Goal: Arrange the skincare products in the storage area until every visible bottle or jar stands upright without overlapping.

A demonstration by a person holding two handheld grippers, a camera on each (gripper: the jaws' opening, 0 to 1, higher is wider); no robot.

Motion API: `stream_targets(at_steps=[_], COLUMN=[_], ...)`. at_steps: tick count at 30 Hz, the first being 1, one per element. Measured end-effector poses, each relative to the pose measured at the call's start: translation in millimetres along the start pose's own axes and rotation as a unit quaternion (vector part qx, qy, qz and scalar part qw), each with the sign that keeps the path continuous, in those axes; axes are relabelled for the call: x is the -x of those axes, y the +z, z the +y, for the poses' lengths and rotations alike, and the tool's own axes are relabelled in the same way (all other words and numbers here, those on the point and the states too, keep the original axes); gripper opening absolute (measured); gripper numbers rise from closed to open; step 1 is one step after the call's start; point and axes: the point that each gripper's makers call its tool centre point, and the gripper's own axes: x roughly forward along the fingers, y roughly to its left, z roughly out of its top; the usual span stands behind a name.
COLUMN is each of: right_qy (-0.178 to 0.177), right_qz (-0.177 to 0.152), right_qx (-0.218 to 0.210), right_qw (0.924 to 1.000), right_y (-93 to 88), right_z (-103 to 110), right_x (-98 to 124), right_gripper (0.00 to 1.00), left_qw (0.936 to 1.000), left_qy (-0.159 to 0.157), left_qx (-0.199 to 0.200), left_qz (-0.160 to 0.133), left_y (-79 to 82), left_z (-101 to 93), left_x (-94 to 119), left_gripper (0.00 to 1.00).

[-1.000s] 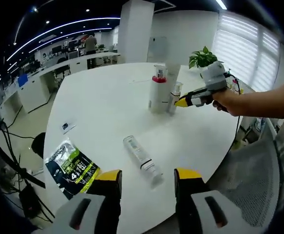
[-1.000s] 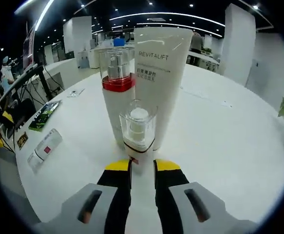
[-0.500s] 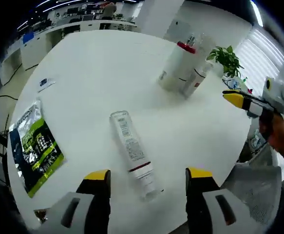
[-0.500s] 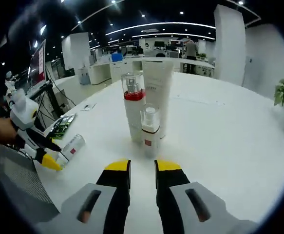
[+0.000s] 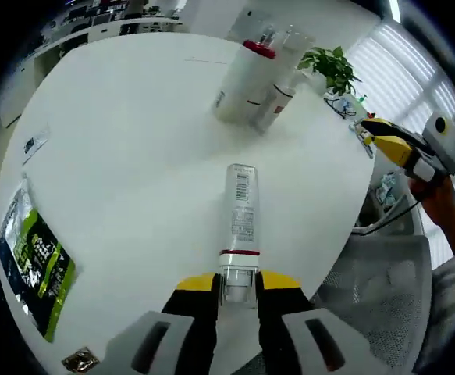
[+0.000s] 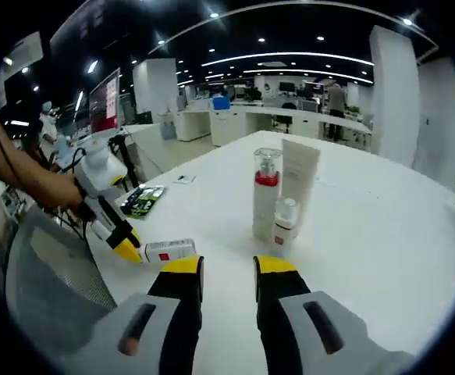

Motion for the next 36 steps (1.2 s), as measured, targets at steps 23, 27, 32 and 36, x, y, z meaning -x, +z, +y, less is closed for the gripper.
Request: stream_targets(at_steps=[23, 27, 32, 36], right_qy=[0.074, 0.056, 0.046, 0.037], right_qz=[-0.003, -0.059, -0.101, -0.098], right_qx=[0.126, -0.012, -0.093, -0.095], right_qw=[0.9892, 0.9966, 0.9895, 0.9900], right_y=[14.1, 38.9, 57.8, 68.1], right_z=[81.5, 71.2, 67.5, 72.3], right_x=[-17.5, -16.4, -9.4, 0.8], right_gripper=[0.19, 0.19, 0.19, 0.20], left_qw=[0.9846, 0.9827, 0.9683, 0.9734], left_qy=[-0.138, -0.108, -0.129, -0.108], left_qx=[-0.042, -0.050, -0.010, -0.061], left_qz=[-0.098, -0.142, -0.214, -0.193], left_y=[59.8, 76.7, 104.4, 101.3], left_z=[-86.1, -81.2, -96.0, -108.0], left_x=[70.2, 70.5, 90.7, 97.6], left_gripper=[0.42, 0.41, 0.22, 0.20])
